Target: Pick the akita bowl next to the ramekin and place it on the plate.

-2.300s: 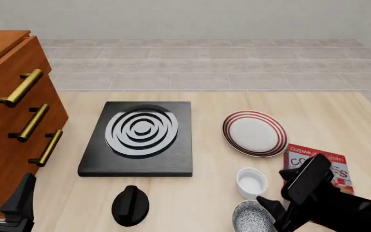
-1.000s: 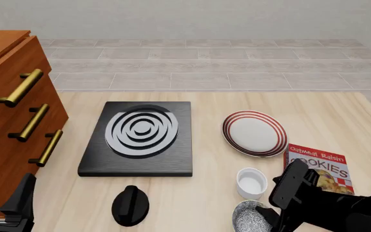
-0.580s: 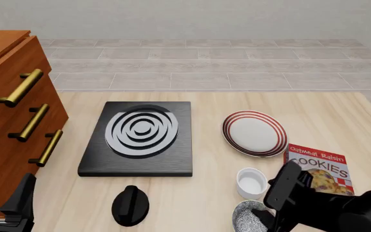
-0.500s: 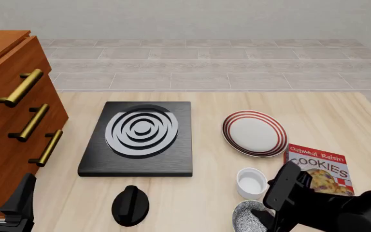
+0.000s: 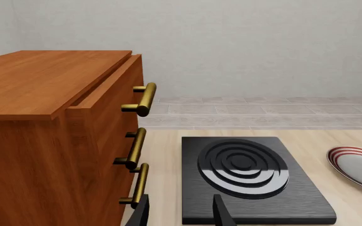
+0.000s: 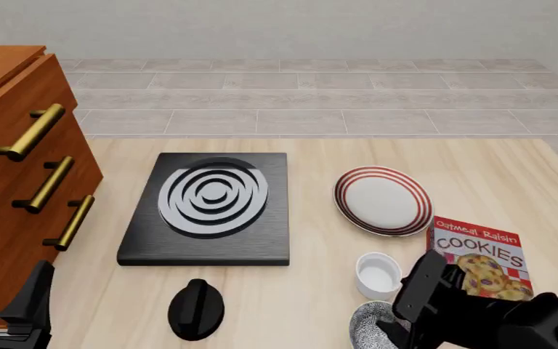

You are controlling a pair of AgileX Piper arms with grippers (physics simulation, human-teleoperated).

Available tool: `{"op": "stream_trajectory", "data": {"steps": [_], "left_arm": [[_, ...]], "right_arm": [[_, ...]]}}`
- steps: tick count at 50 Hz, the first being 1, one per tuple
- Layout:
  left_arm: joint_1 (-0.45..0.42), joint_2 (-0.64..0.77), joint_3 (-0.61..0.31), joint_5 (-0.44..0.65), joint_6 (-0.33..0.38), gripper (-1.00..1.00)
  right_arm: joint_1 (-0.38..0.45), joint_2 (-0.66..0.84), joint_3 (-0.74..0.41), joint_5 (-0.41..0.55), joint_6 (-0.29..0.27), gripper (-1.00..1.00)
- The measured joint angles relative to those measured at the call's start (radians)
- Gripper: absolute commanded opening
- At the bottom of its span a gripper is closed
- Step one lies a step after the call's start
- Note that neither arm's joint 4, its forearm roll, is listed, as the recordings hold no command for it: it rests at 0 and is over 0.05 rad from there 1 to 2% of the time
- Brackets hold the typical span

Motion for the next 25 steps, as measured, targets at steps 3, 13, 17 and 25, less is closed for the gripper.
{"op": "stream_trajectory", "data": {"steps": [3, 13, 17, 25], "left_arm": [[0.000, 0.000, 0.000, 0.000, 0.000, 1.00], [0.000, 0.000, 0.000, 0.000, 0.000, 1.00], [0.000, 0.000, 0.000, 0.000, 0.000, 1.00], [0.000, 0.000, 0.000, 0.000, 0.000, 1.00]], "right_arm": [[-0.001, 0.006, 0.007, -0.009, -0.001, 1.00], [-0.006, 0.025, 0.025, -0.035, -0.008, 1.00], [-0.007, 0.032, 0.032, -0.045, -0.009, 1.00], [-0.005, 0.050, 0.045, -0.070, -0.006, 1.00]]}}
